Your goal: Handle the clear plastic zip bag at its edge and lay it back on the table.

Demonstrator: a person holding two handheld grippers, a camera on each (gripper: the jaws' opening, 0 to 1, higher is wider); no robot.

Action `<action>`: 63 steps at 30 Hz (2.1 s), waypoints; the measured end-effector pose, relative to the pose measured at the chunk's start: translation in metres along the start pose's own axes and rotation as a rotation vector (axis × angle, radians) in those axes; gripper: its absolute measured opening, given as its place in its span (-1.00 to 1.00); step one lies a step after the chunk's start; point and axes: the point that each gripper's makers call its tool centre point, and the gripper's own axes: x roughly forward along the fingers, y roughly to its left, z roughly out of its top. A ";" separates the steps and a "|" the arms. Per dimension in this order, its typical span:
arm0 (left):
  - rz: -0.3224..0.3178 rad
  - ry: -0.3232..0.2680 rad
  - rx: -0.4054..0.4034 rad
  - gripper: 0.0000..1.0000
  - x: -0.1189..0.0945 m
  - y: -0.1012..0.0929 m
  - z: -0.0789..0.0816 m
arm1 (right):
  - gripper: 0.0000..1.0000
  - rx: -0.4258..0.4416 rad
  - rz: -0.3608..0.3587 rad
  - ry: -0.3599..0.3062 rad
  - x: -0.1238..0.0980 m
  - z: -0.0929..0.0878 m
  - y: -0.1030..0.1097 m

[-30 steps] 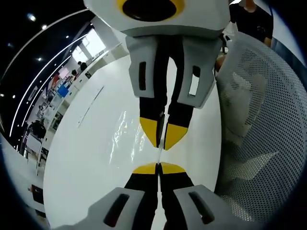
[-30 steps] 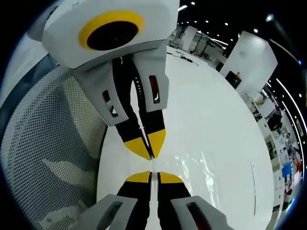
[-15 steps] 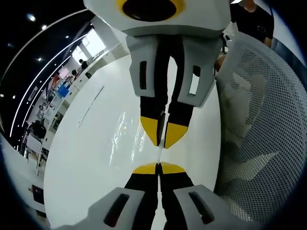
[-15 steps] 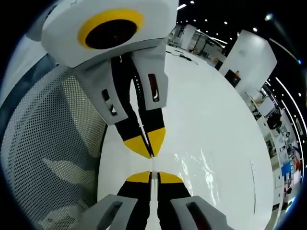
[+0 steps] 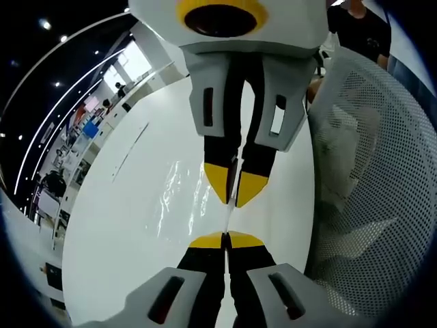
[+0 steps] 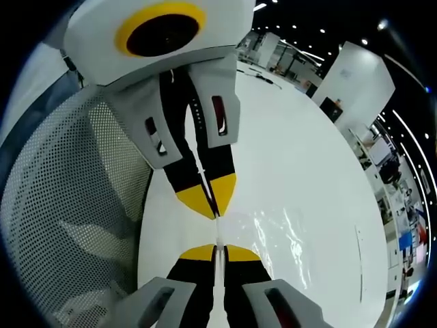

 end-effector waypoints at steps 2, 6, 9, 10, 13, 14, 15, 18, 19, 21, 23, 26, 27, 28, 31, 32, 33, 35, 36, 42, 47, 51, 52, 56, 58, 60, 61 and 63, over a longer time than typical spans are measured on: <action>0.000 0.000 -0.003 -1.00 0.000 0.000 0.000 | -1.00 0.001 0.000 0.000 -0.001 0.000 0.000; -0.004 0.002 -0.005 -1.00 0.000 0.000 -0.001 | -1.00 0.003 -0.001 0.000 -0.001 0.001 0.000; -0.002 0.002 -0.011 -1.00 0.000 0.000 -0.003 | -1.00 0.002 -0.006 -0.003 0.002 0.001 -0.002; 0.001 0.001 -0.011 -1.00 0.000 0.001 -0.003 | -1.00 0.004 -0.008 -0.003 0.002 0.001 -0.002; 0.011 -0.007 -0.019 -1.00 -0.001 0.002 -0.002 | -1.00 0.014 -0.019 -0.012 0.003 0.001 -0.004; 0.014 -0.011 -0.022 -1.00 -0.003 0.002 -0.001 | -1.00 0.018 -0.021 -0.014 0.003 0.001 -0.005; 0.012 -0.012 -0.024 -1.00 -0.003 0.001 -0.001 | -1.00 0.023 -0.023 -0.016 0.004 0.000 -0.005; 0.016 -0.013 -0.011 -1.00 -0.003 0.001 -0.001 | -1.00 0.027 -0.026 -0.018 0.006 0.000 -0.004; 0.018 -0.013 -0.002 -1.00 -0.004 0.001 -0.001 | -1.00 0.028 -0.028 -0.018 0.006 0.000 -0.004; 0.023 -0.013 0.006 -1.00 -0.005 0.001 -0.001 | -1.00 0.028 -0.032 -0.019 0.006 0.001 -0.004; 0.024 -0.016 -0.003 -1.00 -0.006 0.001 -0.001 | -1.00 0.028 -0.034 -0.021 0.006 0.001 -0.005; 0.025 -0.013 -0.011 -1.00 -0.006 0.001 -0.002 | -1.00 0.030 -0.039 -0.020 0.007 0.001 -0.006; 0.035 0.008 -0.009 -1.00 -0.008 0.002 -0.006 | -1.00 0.030 -0.047 0.001 0.006 -0.003 -0.007; 0.020 -0.007 -0.014 -1.00 -0.007 -0.001 -0.004 | -1.00 0.036 -0.036 -0.016 0.007 -0.001 -0.006; 0.027 -0.005 -0.029 -1.00 -0.009 0.001 -0.004 | -1.00 0.019 -0.034 -0.011 0.007 -0.001 -0.003; 0.028 -0.004 -0.029 -1.00 -0.009 0.001 -0.003 | -1.00 0.019 -0.035 -0.011 0.007 -0.001 -0.004; 0.023 -0.004 -0.030 -1.00 -0.009 0.000 -0.004 | -1.00 0.023 -0.032 -0.011 0.007 0.000 -0.003; 0.025 -0.006 -0.030 -1.00 -0.010 0.000 -0.003 | -1.00 0.037 -0.042 -0.025 0.004 0.001 -0.005; 0.019 -0.005 -0.030 -1.00 -0.010 -0.001 -0.004 | -1.00 0.048 -0.034 -0.031 0.004 0.002 -0.004; 0.008 0.001 -0.011 -1.00 -0.008 -0.005 -0.005 | -0.81 0.037 -0.025 -0.050 0.001 0.009 -0.002; 0.005 -0.003 -0.003 -1.00 -0.006 -0.005 -0.003 | -0.98 0.009 -0.008 -0.045 0.004 0.009 0.000; 0.002 0.002 0.001 -1.00 -0.006 -0.005 -0.004 | -0.99 -0.029 -0.001 -0.037 0.003 0.011 0.005; 0.001 0.002 0.001 -1.00 -0.006 -0.005 -0.004 | -1.00 -0.043 -0.003 -0.036 0.003 0.011 0.005; 0.000 0.010 0.007 -1.00 -0.005 -0.006 -0.004 | -1.00 -0.081 -0.008 -0.015 0.004 0.010 0.007; -0.002 0.013 0.007 -1.00 -0.005 -0.007 -0.004 | -1.00 -0.086 -0.003 -0.005 0.003 0.010 0.008; -0.001 0.015 0.008 -1.00 -0.004 -0.007 -0.005 | -1.00 -0.081 -0.002 -0.002 0.002 0.009 0.008; -0.001 0.014 0.004 -1.00 -0.004 -0.007 -0.005 | -1.00 -0.079 -0.003 -0.002 0.001 0.010 0.008; -0.001 0.013 0.002 -1.00 -0.003 -0.006 -0.006 | -1.00 -0.072 -0.004 -0.004 0.000 0.009 0.008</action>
